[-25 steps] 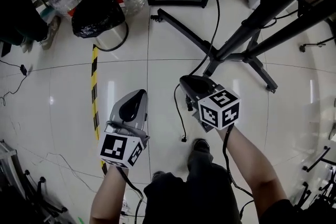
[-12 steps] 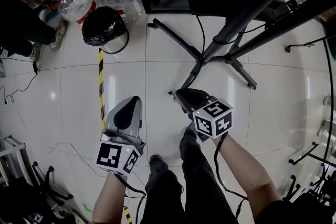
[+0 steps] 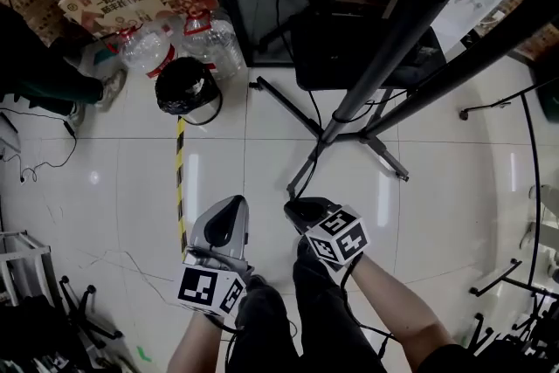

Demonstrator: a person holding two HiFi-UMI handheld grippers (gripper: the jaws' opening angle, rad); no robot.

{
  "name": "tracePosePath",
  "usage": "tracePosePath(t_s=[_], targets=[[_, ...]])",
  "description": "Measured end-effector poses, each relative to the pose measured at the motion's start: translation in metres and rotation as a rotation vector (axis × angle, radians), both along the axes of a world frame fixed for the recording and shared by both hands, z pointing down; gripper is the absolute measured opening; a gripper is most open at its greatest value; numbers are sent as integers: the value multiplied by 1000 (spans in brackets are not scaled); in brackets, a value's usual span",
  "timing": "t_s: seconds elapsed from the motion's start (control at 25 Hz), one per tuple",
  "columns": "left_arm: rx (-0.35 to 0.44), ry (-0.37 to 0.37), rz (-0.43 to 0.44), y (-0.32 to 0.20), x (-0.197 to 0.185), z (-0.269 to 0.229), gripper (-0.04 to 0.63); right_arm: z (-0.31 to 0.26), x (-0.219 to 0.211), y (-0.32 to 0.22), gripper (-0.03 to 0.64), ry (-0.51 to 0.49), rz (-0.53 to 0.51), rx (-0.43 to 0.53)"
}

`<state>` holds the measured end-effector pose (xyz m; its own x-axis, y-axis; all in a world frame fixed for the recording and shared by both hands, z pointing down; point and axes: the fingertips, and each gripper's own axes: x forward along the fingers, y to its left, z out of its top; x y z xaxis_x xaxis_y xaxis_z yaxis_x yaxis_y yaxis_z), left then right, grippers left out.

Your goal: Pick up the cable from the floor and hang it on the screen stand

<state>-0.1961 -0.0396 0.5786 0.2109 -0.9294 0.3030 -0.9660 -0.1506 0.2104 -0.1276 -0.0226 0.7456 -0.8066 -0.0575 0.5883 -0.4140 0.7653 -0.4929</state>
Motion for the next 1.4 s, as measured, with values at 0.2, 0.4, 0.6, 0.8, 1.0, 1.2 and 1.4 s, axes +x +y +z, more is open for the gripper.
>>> tracePosePath(t_s=[0.2,0.4,0.6,0.8,1.0,1.2,1.4], targets=[[29,-64,-4,-3,7,-37,5,-23,1,27,21,-31,-46,-16],[55,-68,-2,6,11,-73,5,-60,16,37,21,30,-88,89],[67,-34,43,4,20,-95,5,-114,28,28,21,46,-110,158],[134,-33,109,-11,24,-125,5,-174,30,4,21,30,-91,243],[185,-39,162,-12,21,-167,5,-254,34,-15,21,-21,-8,325],[224,-57,196,-25,10,-199,5,-327,50,-43,21,-77,108,417],[273,-60,242,-38,1,-222,5,-384,79,-83,21,-126,298,503]])
